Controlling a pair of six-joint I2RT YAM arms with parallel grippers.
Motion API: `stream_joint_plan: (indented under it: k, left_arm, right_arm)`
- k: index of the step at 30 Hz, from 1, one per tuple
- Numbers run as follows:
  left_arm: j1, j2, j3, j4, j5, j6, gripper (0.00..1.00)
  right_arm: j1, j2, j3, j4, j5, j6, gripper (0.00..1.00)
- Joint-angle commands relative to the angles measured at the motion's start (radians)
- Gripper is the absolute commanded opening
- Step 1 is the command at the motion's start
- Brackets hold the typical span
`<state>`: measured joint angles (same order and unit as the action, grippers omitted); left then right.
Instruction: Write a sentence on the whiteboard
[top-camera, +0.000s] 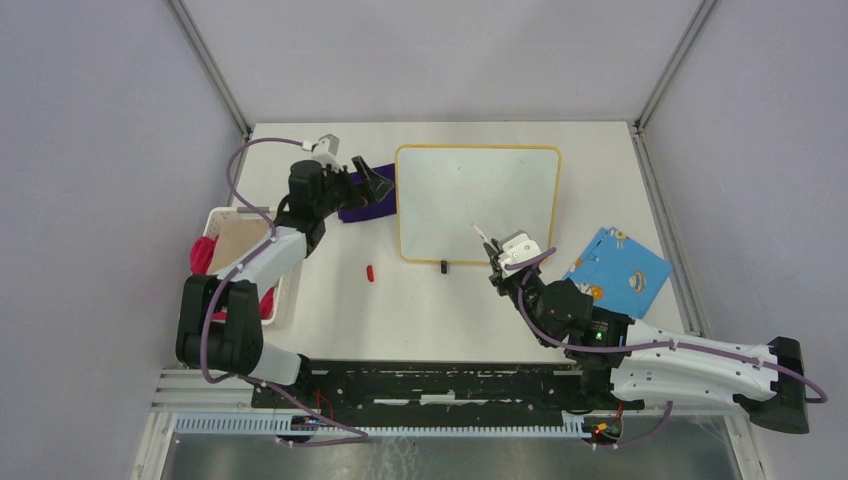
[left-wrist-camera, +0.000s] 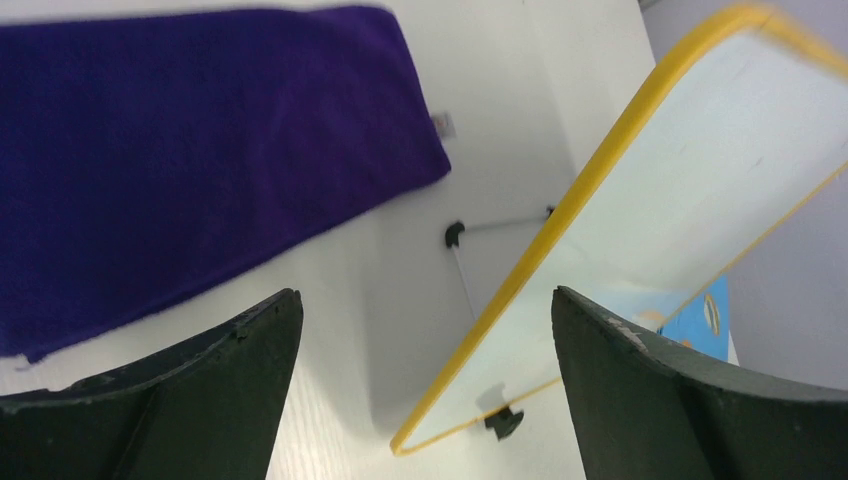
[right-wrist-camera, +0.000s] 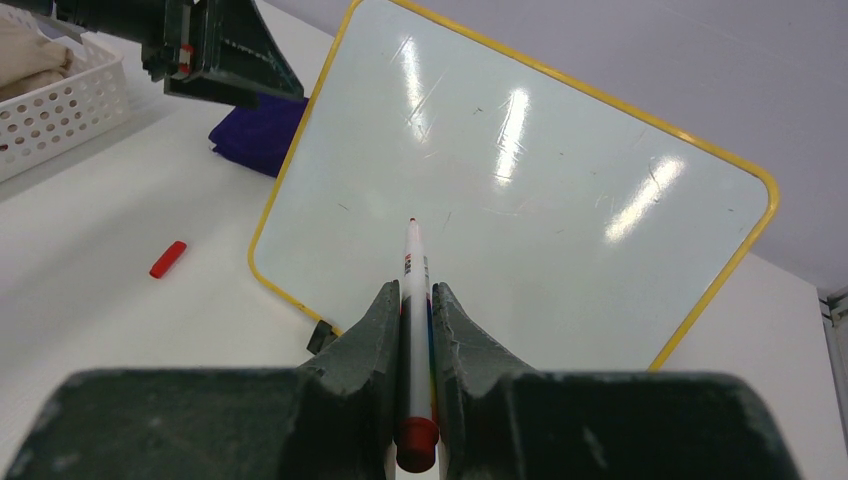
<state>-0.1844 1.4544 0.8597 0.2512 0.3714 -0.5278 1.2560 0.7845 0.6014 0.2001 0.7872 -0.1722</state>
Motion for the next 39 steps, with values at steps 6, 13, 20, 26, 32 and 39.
stream_joint_plan:
  k: [6,13,20,26,32,39]
  left_arm:
    - [0.007,0.05,-0.088,0.249,0.308,0.086,0.94]
    - [0.007,0.168,-0.1,0.439,0.485,0.053,0.81]
    - [0.006,0.288,-0.064,0.6,0.605,-0.016,0.67]
    - [0.007,0.361,-0.096,0.874,0.652,-0.158,0.63]
    - [0.007,0.415,-0.128,1.053,0.668,-0.235,0.6]
    - [-0.003,0.408,-0.12,0.862,0.65,-0.088,0.56]
  right_arm:
    - [0.004,-0.013,0.009,0.019,0.001,0.014,0.0]
    - [0.003,0.001,0.018,0.013,0.001,0.018,0.0]
    - [0.002,0.02,0.039,-0.007,0.01,0.028,0.0]
    - [0.003,0.035,0.046,-0.01,0.015,0.027,0.0]
    - [0.003,0.052,0.055,-0.018,0.016,0.027,0.0]
    - [0.003,0.058,0.056,-0.021,0.012,0.033,0.0]
